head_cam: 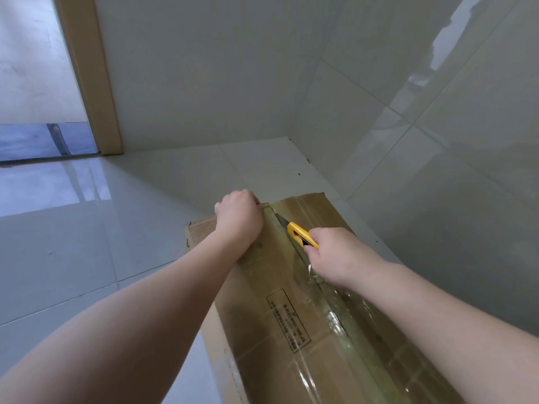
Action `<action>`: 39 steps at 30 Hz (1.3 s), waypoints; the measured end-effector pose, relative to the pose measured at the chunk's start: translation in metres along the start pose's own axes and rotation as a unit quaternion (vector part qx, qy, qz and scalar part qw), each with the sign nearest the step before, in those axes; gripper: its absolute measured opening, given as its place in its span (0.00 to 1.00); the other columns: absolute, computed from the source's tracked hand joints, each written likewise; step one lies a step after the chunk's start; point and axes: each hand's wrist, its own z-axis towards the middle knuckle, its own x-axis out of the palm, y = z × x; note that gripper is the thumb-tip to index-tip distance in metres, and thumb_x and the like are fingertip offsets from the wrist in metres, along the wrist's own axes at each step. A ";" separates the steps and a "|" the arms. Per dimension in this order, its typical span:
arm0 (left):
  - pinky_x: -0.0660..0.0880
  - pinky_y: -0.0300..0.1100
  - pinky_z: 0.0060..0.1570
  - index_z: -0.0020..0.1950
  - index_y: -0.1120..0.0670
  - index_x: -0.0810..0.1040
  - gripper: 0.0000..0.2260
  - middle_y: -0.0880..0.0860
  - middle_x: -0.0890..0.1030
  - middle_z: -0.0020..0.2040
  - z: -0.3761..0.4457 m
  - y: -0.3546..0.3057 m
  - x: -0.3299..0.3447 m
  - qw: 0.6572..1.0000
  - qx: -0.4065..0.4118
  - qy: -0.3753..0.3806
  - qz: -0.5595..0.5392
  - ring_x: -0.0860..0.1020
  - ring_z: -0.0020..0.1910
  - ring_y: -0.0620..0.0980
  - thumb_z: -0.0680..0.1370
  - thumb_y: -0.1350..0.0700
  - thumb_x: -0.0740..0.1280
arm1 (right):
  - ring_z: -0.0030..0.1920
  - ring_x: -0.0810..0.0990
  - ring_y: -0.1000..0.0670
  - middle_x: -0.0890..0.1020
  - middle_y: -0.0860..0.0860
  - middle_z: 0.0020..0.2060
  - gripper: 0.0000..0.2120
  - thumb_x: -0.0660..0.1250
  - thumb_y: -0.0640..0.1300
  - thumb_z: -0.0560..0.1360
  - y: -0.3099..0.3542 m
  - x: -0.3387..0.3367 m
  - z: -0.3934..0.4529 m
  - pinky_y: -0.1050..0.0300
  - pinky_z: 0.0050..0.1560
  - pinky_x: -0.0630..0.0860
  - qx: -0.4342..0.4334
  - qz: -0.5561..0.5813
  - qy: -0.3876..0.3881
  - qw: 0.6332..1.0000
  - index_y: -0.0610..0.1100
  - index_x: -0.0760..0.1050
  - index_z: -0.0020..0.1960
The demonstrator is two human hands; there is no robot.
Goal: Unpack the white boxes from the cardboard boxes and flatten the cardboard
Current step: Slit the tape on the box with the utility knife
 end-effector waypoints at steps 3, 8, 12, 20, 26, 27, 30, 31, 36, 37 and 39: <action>0.62 0.45 0.48 0.50 0.52 0.80 0.10 0.55 0.79 0.52 0.000 0.000 0.002 1.000 0.001 -0.004 0.001 0.74 0.54 0.58 0.78 0.60 0.59 | 0.30 0.70 0.49 0.72 0.49 0.33 0.10 0.56 0.49 0.81 -0.002 0.001 -0.005 0.58 0.28 0.64 -0.001 -0.002 0.002 1.000 0.45 0.67 0.43; 0.62 0.45 0.48 0.51 0.52 0.80 0.10 0.55 0.79 0.53 0.001 0.001 0.004 1.000 0.002 -0.008 0.009 0.74 0.55 0.58 0.78 0.60 0.59 | 0.32 0.70 0.49 0.72 0.49 0.33 0.11 0.54 0.52 0.82 -0.003 0.005 -0.007 0.57 0.28 0.63 0.009 -0.018 -0.001 1.000 0.46 0.67 0.46; 0.61 0.46 0.49 0.52 0.52 0.79 0.10 0.54 0.79 0.54 0.002 0.001 0.005 1.000 -0.001 -0.006 0.008 0.74 0.55 0.57 0.78 0.60 0.59 | 0.33 0.70 0.48 0.70 0.50 0.32 0.15 0.51 0.55 0.82 -0.003 0.009 -0.009 0.55 0.28 0.62 0.012 -0.021 -0.035 0.999 0.45 0.66 0.44; 0.63 0.46 0.49 0.52 0.52 0.80 0.11 0.54 0.79 0.54 0.004 0.003 0.008 1.000 0.005 -0.009 0.010 0.74 0.55 0.57 0.77 0.61 0.59 | 0.32 0.69 0.48 0.70 0.50 0.32 0.15 0.52 0.54 0.82 -0.008 0.014 -0.022 0.56 0.27 0.60 0.013 -0.026 -0.028 0.999 0.45 0.65 0.44; 0.62 0.46 0.49 0.48 0.51 0.78 0.11 0.54 0.79 0.53 0.004 0.004 0.008 1.000 0.006 -0.007 0.009 0.74 0.54 0.58 0.76 0.62 0.58 | 0.32 0.69 0.47 0.70 0.50 0.32 0.15 0.52 0.55 0.82 -0.015 0.020 -0.033 0.56 0.27 0.59 0.019 -0.028 -0.028 0.999 0.45 0.65 0.44; 0.61 0.46 0.49 0.46 0.51 0.77 0.11 0.54 0.79 0.52 0.004 0.004 0.008 1.000 0.006 -0.007 0.010 0.74 0.53 0.58 0.75 0.63 0.58 | 0.32 0.69 0.48 0.69 0.50 0.31 0.15 0.52 0.55 0.82 -0.016 0.021 -0.035 0.56 0.27 0.59 0.019 -0.030 -0.028 0.999 0.45 0.64 0.43; 0.61 0.46 0.49 0.47 0.51 0.78 0.11 0.54 0.79 0.52 0.005 0.004 0.009 1.000 0.008 -0.011 0.014 0.74 0.52 0.58 0.75 0.63 0.57 | 0.30 0.67 0.50 0.69 0.51 0.31 0.15 0.52 0.55 0.81 -0.018 0.022 -0.040 0.56 0.26 0.58 0.020 -0.030 -0.028 0.999 0.46 0.64 0.43; 0.61 0.46 0.49 0.48 0.52 0.79 0.12 0.54 0.79 0.52 0.005 0.004 0.009 1.000 0.009 -0.012 0.013 0.74 0.53 0.58 0.75 0.63 0.57 | 0.30 0.68 0.50 0.69 0.51 0.31 0.15 0.52 0.55 0.81 -0.019 0.023 -0.042 0.56 0.26 0.58 0.022 -0.030 -0.028 0.999 0.46 0.64 0.43; 0.61 0.47 0.49 0.50 0.52 0.79 0.13 0.54 0.79 0.53 0.004 0.006 0.010 1.000 0.014 -0.017 0.012 0.73 0.54 0.57 0.75 0.63 0.57 | 0.30 0.67 0.51 0.70 0.50 0.32 0.15 0.52 0.55 0.82 -0.020 0.024 -0.052 0.56 0.26 0.58 0.035 -0.018 -0.017 0.999 0.45 0.65 0.44; 0.60 0.47 0.49 0.50 0.52 0.79 0.13 0.55 0.78 0.53 0.004 0.006 0.010 1.000 0.015 -0.019 0.014 0.73 0.54 0.58 0.75 0.63 0.57 | 0.30 0.68 0.51 0.70 0.50 0.32 0.15 0.52 0.55 0.82 -0.020 0.024 -0.054 0.56 0.26 0.58 0.037 -0.016 -0.014 0.999 0.45 0.65 0.44; 0.60 0.47 0.49 0.51 0.52 0.79 0.13 0.55 0.78 0.53 0.004 0.006 0.010 1.000 0.015 -0.020 0.018 0.73 0.54 0.58 0.75 0.63 0.57 | 0.30 0.68 0.52 0.71 0.50 0.32 0.15 0.52 0.55 0.82 -0.022 0.025 -0.059 0.56 0.26 0.58 0.039 -0.013 -0.009 0.999 0.46 0.65 0.44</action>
